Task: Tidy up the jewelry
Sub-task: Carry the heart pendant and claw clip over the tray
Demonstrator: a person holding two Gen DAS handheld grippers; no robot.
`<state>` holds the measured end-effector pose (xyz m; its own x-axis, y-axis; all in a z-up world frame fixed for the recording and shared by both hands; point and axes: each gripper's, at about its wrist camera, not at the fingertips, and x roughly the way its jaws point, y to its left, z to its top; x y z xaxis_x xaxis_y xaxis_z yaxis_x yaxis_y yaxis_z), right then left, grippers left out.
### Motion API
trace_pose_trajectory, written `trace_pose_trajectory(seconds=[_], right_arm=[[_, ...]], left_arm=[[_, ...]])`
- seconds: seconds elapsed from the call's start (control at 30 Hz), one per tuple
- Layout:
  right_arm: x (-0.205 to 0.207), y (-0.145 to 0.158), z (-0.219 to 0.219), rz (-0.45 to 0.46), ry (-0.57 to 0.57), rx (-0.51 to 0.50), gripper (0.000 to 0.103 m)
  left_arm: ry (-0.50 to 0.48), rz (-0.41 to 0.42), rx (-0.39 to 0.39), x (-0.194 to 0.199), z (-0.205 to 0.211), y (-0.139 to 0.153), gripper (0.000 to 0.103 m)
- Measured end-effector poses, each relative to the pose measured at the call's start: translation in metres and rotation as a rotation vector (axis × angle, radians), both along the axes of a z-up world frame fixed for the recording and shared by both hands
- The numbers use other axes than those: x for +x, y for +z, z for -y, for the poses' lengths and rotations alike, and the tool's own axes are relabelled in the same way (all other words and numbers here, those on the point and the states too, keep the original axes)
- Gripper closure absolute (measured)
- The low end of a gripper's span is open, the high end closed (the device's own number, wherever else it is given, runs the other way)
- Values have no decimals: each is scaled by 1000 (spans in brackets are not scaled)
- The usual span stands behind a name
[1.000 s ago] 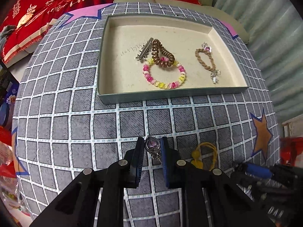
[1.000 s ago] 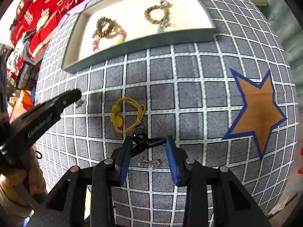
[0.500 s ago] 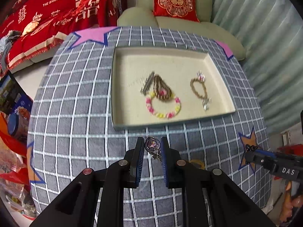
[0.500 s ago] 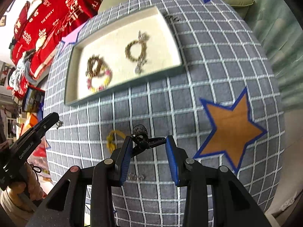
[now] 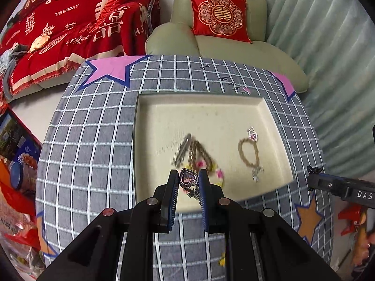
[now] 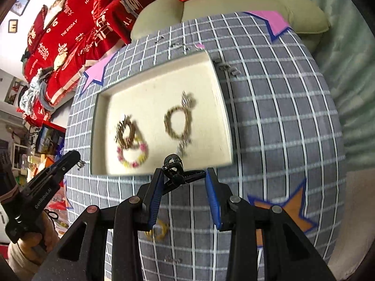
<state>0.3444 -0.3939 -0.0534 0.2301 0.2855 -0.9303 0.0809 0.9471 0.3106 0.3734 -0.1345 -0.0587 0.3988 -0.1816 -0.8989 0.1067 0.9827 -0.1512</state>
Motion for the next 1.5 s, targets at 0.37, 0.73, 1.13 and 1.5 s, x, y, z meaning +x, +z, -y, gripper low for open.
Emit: trace_pose_trajectory(seconds=[0.37, 0.73, 1.13, 1.5], right_arm=[[60, -26, -19, -10, 50, 13, 64], [84, -62, -25, -53, 71, -3, 64], [89, -87, -25, -90, 73, -17, 64], [88, -94, -30, -98, 93, -49, 63]], left_arm=[[18, -35, 36, 47, 15, -32, 76], [18, -78, 86, 66, 26, -66, 76], [6, -88, 135, 68, 35, -81, 76], [-10, -101, 179, 67, 40, -88, 76]])
